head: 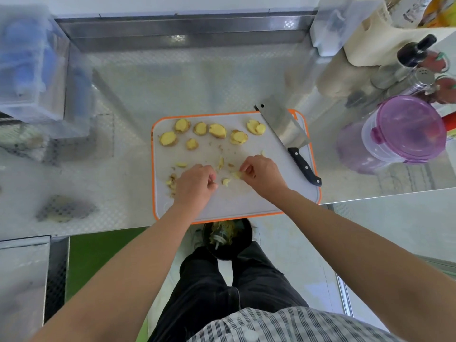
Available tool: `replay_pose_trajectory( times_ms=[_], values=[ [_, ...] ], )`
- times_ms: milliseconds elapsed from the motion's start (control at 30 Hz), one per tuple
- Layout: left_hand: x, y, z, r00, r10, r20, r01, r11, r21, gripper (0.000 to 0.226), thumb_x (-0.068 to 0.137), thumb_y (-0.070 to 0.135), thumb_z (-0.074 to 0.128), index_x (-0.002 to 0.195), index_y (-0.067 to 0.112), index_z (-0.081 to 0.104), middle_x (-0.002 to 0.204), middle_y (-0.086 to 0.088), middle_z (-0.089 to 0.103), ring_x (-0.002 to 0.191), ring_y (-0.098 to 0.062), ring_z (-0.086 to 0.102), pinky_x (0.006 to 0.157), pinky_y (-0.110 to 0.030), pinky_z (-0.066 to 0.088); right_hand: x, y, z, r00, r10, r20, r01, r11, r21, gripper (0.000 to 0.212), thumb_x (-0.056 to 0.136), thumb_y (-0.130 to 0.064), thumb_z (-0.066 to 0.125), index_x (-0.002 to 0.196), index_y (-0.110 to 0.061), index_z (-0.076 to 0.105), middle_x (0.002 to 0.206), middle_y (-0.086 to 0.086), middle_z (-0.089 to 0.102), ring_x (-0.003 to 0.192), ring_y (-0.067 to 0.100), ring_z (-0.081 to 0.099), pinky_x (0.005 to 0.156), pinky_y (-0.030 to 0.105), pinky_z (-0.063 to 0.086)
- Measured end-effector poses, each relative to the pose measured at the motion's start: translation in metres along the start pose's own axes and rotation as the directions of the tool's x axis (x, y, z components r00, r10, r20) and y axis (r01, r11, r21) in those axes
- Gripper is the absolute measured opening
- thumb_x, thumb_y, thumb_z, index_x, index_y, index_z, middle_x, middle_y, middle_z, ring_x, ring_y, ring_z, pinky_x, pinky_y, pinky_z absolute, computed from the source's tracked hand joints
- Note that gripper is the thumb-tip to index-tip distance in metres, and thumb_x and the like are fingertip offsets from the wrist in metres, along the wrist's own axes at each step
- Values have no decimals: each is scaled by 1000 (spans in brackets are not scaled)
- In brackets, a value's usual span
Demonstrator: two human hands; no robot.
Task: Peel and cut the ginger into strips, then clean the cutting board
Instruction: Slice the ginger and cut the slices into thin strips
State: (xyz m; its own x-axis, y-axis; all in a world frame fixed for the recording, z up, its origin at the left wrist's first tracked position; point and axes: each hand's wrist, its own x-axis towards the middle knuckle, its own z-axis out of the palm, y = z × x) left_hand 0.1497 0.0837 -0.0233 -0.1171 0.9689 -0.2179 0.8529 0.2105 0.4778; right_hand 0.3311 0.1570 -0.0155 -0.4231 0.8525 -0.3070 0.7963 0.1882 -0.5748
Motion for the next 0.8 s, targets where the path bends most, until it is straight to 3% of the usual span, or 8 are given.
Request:
replay_pose_trajectory(
  times_ms=[100,233,367,600,700,800],
  values=[
    [1,3,0,999,14,-30,-14,1000,11,12,82,24,70,91,20,64,86,2,61,79,-17,61,66,-32,49,-4,2,-6,996,9,-87,2,992,125,23,79,1,57,95,-14,65,89,0,60,75,17,58,74,31,51],
    [6,17,1,996,77,-51,-77,997,6,14,84,24,68,96,18,65,88,2,60,78,-17,61,63,-31,48,-10,17,-13,995,-28,-96,30,999,15,33,74,3,55,102,-13,64,94,3,53,75,20,56,71,38,51],
    [14,35,12,996,85,-35,-85,996,13,16,87,30,66,100,21,65,92,1,60,83,-18,58,63,-28,41,-13,23,-10,1000,-14,-17,13,997,-78,28,83,-10,63,110,-17,62,101,6,48,78,26,56,67,39,50],
    [19,39,18,999,37,-26,-37,999,6,13,85,26,68,96,20,64,90,1,61,82,-20,59,65,-33,47,-5,17,-11,998,-27,50,36,981,-191,11,88,-20,62,99,-18,62,104,2,52,88,22,55,67,30,39],
    [20,36,17,999,46,-10,-47,998,-35,9,82,21,71,90,19,66,88,1,61,80,-20,60,65,-33,49,-3,19,-14,999,-6,50,11,995,-101,5,85,-17,64,91,-16,62,95,1,55,85,22,56,72,36,47],
    [21,34,17,998,60,5,-60,996,-60,11,80,14,72,88,19,68,87,2,60,79,-17,60,65,-29,47,-1,23,-19,996,31,-89,-25,997,77,8,80,-15,68,82,-18,61,81,-2,57,73,16,53,68,40,49]
  ],
)
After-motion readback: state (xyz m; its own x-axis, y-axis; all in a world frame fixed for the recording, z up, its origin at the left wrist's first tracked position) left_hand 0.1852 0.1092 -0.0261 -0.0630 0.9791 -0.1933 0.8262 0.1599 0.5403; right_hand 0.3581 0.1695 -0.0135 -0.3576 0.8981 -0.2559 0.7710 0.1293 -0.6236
